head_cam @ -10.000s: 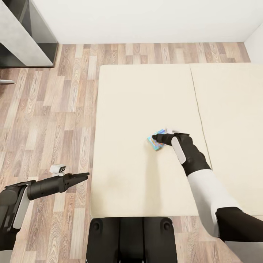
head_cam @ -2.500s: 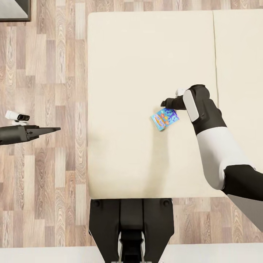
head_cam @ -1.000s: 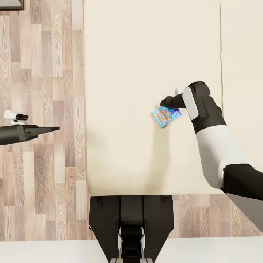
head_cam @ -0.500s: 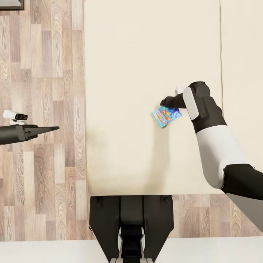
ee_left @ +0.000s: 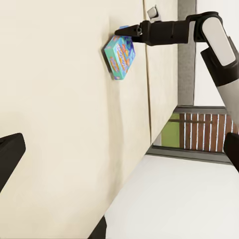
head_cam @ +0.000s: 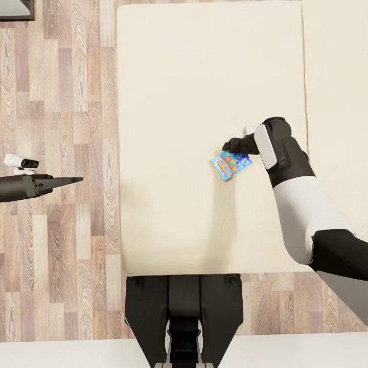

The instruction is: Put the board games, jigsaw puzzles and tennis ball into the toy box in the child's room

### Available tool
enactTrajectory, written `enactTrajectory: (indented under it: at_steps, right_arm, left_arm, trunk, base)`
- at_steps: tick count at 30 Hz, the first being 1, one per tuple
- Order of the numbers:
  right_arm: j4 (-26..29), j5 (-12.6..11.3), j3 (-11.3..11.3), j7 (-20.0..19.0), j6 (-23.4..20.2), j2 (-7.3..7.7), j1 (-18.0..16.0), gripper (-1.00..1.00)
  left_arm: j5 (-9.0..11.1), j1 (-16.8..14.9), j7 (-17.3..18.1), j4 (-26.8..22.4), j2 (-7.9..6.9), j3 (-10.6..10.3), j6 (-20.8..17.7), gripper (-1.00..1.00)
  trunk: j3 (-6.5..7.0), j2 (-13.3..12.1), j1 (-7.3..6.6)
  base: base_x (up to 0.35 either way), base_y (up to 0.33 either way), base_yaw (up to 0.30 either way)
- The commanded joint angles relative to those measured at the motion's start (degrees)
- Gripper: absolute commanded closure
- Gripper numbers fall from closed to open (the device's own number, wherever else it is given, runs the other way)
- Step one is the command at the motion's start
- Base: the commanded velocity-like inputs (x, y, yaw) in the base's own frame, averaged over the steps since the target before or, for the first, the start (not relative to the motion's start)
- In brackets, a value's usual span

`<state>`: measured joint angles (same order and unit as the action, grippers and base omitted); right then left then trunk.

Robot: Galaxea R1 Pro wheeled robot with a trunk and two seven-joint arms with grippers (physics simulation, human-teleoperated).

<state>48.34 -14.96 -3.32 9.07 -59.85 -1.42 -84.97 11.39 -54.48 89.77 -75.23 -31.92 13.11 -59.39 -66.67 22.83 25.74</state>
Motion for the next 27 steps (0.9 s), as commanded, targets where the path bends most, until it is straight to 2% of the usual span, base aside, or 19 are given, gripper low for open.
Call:
enactTrajectory:
  at_steps: [1,27]
  right_arm:
    - [0.0,-0.6,-0.1,0.6,-0.2,0.01,0.0,-1.00]
    - [0.0,-0.4,-0.2,0.6,-0.2,0.01,0.3,-1.00]
  left_arm:
    - [0.0,0.0,0.2,0.0,-0.01,0.0,-0.6,-1.00]
    - [0.0,0.0,0.2,0.0,0.01,0.0,-0.6,-1.00]
  trunk:
    - [0.01,0.1,0.04]
    - [1.04,0.1,0.04]
  base:
    - [0.000,0.000,-0.041]
    - [0.000,0.000,-0.004]
